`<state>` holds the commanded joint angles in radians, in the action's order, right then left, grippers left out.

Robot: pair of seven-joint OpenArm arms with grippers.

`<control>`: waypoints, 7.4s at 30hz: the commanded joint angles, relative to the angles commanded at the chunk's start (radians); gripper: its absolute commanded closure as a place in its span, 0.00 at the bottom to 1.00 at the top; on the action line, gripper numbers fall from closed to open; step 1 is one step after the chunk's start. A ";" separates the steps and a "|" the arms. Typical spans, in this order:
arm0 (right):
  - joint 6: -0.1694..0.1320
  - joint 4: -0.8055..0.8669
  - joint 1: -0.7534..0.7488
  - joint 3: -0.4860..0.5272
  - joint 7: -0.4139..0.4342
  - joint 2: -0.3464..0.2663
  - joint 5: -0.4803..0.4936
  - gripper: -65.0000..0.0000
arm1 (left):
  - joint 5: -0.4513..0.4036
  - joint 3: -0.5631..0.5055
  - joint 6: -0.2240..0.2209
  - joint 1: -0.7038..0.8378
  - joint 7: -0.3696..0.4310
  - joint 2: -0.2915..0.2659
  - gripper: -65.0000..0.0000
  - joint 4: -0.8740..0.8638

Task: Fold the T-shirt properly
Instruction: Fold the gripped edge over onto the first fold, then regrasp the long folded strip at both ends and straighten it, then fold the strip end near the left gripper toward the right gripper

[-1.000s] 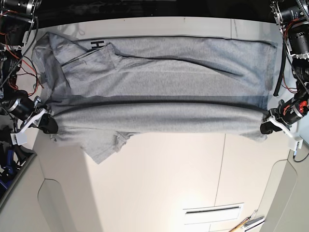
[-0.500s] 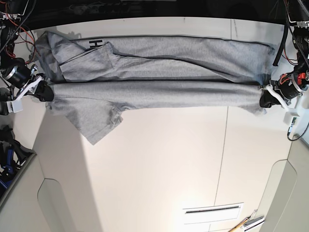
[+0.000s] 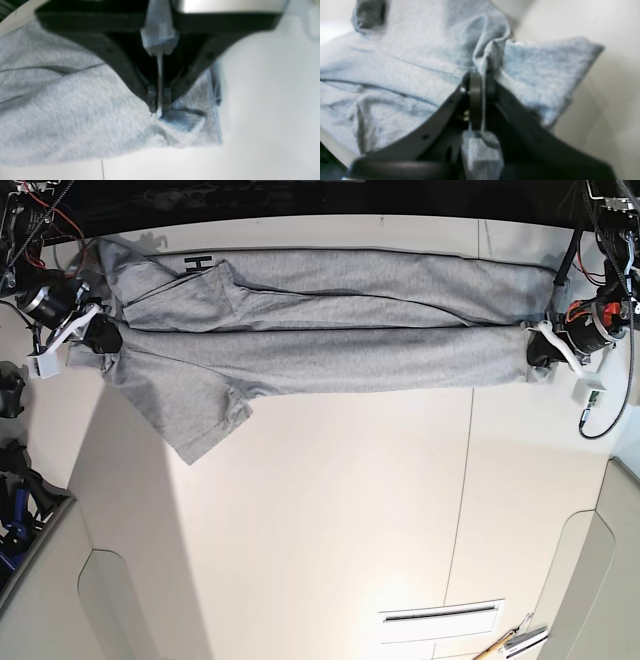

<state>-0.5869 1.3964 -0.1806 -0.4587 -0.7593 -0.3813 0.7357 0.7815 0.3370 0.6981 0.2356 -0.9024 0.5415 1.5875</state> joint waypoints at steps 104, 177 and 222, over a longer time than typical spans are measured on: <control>0.000 0.444 -0.193 -0.020 -0.165 0.143 0.041 0.54 | 0.173 0.195 0.000 0.001 -0.158 -0.064 0.50 0.035; -0.004 0.317 -0.144 -0.043 -0.116 0.149 0.140 1.00 | 0.155 0.253 0.000 0.077 -0.074 -0.133 1.00 -0.014; -0.003 0.447 -0.143 -0.109 -0.108 0.149 0.075 1.00 | -0.151 -0.299 -0.104 0.086 -0.100 -0.328 0.64 0.367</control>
<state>-0.5903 1.8439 -0.3241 -0.5682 -0.8677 -0.2325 0.8104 0.6308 0.0376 0.5945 0.3214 -1.0023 0.2131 1.9549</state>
